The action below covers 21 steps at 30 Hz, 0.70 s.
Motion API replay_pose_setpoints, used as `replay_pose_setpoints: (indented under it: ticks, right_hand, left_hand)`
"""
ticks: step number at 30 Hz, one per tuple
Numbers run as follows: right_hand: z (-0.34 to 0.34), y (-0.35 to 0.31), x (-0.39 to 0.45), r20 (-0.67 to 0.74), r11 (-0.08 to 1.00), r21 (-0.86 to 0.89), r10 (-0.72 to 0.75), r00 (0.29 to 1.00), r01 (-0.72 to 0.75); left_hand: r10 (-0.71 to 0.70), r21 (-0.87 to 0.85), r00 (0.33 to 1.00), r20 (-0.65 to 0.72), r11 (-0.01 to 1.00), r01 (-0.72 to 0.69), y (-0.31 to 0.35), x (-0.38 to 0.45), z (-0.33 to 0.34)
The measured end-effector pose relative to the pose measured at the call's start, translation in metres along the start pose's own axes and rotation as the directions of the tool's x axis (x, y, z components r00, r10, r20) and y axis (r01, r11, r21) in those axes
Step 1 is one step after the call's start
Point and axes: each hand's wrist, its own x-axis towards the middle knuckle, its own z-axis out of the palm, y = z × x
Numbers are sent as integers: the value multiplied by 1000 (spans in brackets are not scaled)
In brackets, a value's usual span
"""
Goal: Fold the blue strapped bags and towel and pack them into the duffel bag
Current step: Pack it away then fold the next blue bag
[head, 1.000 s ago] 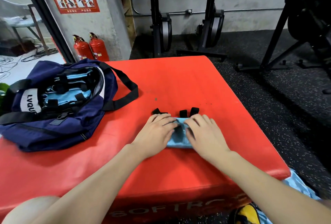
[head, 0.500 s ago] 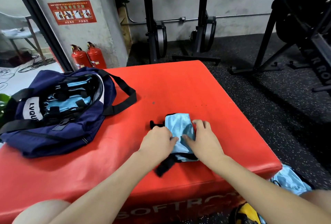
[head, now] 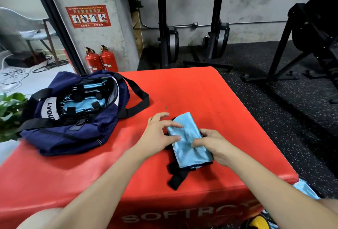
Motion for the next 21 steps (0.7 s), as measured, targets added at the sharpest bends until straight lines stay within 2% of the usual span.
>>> replay_pose_setpoints:
  ticks: [3, 6, 8, 10, 12, 14, 18, 21]
  right_hand:
    - [6, -14, -6, 182, 999, -17, -24, 983, 28]
    - [14, -28, -12, 325, 997, -63, -25, 945, 49]
    - [17, -35, -15, 366, 995, -77, -25, 930, 57]
    - [23, -40, -14, 409, 996, -76, -20, 912, 56]
    - [32, -46, -12, 430, 997, -68, -3, 903, 35]
    - [45, -48, -9, 435, 999, -46, 2, 900, 20]
    - [70, -53, -10, 491, 999, -5, -35, 871, 43]
    - [96, -57, -8, 503, 996, 49, -93, 859, 79]
  left_hand:
    - [20, -135, 992, 121, 991, -4, 0, -1, -28]
    - [41, -381, 966, 257, 922, 63, 4, -9, -51]
    - [30, -408, 938, 345, 905, 121, 6, -17, -61]
    - [15, -366, 927, 375, 921, 133, 2, -27, -70]
    - [-7, -349, 938, 345, 927, 135, -6, -37, -79]
    - [-20, -336, 967, 254, 936, 107, -15, -48, -89]
    - [-61, -356, 998, 13, 933, 61, -37, -72, -116]
    - [-113, -411, 979, -168, 911, 34, -54, -88, -138]
